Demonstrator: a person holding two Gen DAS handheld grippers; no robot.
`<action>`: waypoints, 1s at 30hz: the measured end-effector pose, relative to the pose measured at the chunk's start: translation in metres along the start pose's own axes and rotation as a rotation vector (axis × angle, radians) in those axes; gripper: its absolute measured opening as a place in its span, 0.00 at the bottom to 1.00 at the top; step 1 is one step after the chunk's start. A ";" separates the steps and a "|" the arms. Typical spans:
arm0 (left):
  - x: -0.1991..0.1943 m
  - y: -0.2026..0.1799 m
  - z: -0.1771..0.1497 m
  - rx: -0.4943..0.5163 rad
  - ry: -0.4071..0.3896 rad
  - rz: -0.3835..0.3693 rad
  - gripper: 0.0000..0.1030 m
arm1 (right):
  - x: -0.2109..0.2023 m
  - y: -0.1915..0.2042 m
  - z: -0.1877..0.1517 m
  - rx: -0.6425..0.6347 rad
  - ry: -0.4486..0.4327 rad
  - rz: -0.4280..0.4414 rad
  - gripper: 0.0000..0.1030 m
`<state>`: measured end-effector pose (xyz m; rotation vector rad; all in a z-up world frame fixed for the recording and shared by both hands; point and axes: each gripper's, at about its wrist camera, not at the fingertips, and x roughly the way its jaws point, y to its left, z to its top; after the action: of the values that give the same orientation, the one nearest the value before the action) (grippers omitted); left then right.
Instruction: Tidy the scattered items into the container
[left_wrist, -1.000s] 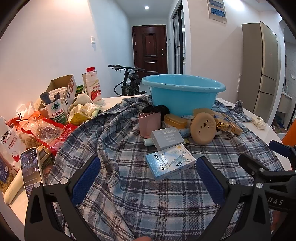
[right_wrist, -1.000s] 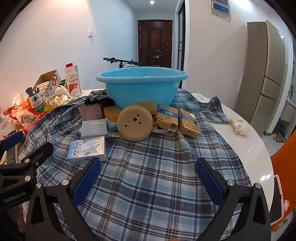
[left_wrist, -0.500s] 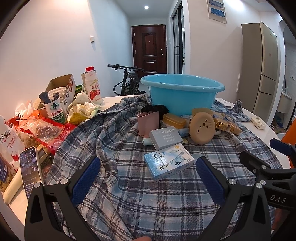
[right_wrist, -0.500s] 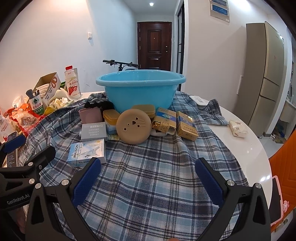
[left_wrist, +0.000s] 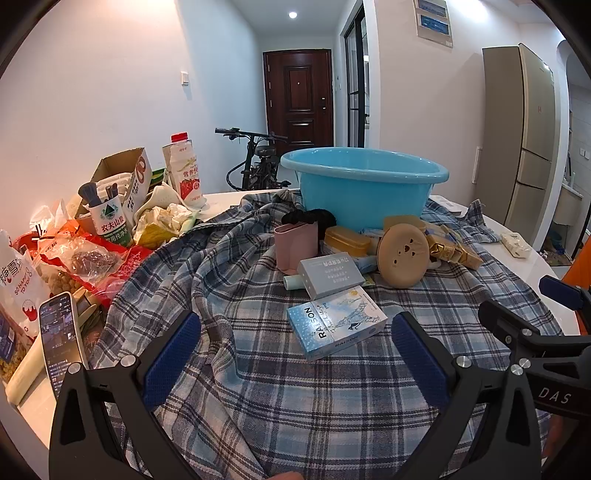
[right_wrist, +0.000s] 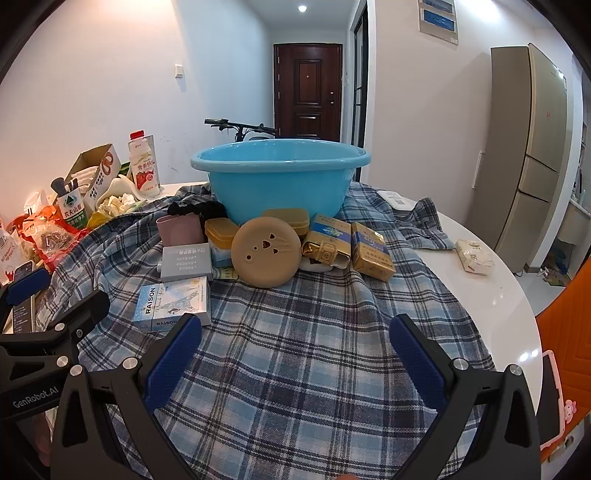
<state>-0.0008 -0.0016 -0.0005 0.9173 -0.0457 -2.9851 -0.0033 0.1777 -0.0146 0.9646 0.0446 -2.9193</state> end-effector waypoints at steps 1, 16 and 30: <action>0.000 0.000 0.000 0.001 0.000 0.002 1.00 | 0.000 0.000 0.000 0.001 0.000 0.001 1.00; 0.001 -0.004 0.000 0.009 -0.001 -0.008 1.00 | 0.004 0.000 0.000 -0.003 0.006 -0.008 1.00; 0.006 0.000 0.000 0.005 0.007 -0.003 1.00 | 0.024 -0.004 -0.001 0.015 0.030 0.060 1.00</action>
<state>-0.0062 -0.0018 -0.0040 0.9287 -0.0523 -2.9860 -0.0225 0.1804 -0.0298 0.9935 -0.0044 -2.8554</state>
